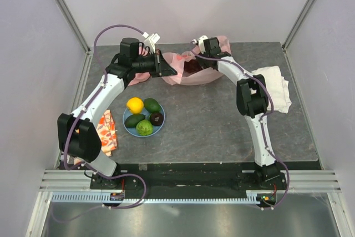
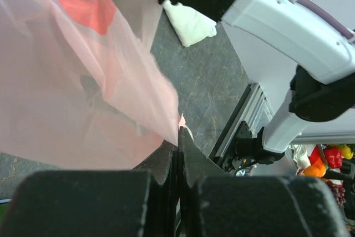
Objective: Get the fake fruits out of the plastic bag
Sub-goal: Take out the fake fruit from the plastic bag.
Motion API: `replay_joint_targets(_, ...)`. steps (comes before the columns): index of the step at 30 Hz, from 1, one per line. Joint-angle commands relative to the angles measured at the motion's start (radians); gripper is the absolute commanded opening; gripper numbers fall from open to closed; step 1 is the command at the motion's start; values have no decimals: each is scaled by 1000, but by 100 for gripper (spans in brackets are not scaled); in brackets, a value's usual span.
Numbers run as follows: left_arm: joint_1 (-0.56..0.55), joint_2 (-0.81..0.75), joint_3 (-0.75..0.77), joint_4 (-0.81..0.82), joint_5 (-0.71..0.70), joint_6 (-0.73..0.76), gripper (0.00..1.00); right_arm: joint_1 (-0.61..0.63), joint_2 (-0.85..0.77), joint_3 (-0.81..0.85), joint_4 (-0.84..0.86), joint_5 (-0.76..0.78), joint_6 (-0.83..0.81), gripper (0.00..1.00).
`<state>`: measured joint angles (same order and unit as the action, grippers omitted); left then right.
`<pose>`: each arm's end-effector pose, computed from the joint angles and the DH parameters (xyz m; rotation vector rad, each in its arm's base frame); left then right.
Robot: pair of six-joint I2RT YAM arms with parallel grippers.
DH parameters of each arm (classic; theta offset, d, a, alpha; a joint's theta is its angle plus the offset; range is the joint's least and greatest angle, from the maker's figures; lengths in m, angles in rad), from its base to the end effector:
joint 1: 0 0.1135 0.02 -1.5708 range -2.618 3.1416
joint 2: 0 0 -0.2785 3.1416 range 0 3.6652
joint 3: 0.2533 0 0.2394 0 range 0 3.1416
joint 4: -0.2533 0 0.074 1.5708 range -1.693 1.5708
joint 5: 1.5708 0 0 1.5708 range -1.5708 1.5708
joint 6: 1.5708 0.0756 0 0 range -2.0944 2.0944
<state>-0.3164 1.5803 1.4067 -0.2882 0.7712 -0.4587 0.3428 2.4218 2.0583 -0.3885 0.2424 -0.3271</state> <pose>0.3410 -0.1671 0.3539 0.3700 2.0911 -1.2560 0.5477 0.1762 0.1701 -0.6435 2.2198 -0.2732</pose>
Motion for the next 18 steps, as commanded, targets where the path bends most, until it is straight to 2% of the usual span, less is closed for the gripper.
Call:
replay_joint_targets(1, -7, 14, 21, -12, 36, 40, 2, -10, 82, 123, 48, -17, -21, 72)
replay_joint_targets(3, -9, 15, 26, -20, 31, 51, 1, -14, 56, 119, 45, -40, -18, 63)
replay_joint_targets(4, -9, 15, 26, -22, 28, 55, 1, -18, -1, 84, 42, -82, -10, 55)
replay_joint_targets(6, -9, 15, 25, -22, 16, 69, 1, -25, -77, 28, 22, -145, 16, 49)
replay_joint_targets(9, -9, 15, 26, -20, 1, 97, 2, -40, -297, -209, 22, -314, 52, 40)
replay_joint_targets(10, -9, 15, 31, -20, -3, 103, 2, -41, -411, -255, 23, -404, 57, 39)
replay_joint_targets(13, -9, 14, 37, -19, -6, 117, 2, -42, -626, -426, 16, -517, 80, 36)
replay_joint_targets(18, -10, 4, 44, -17, 2, 120, 2, -41, -832, -588, -72, -693, 140, 33)
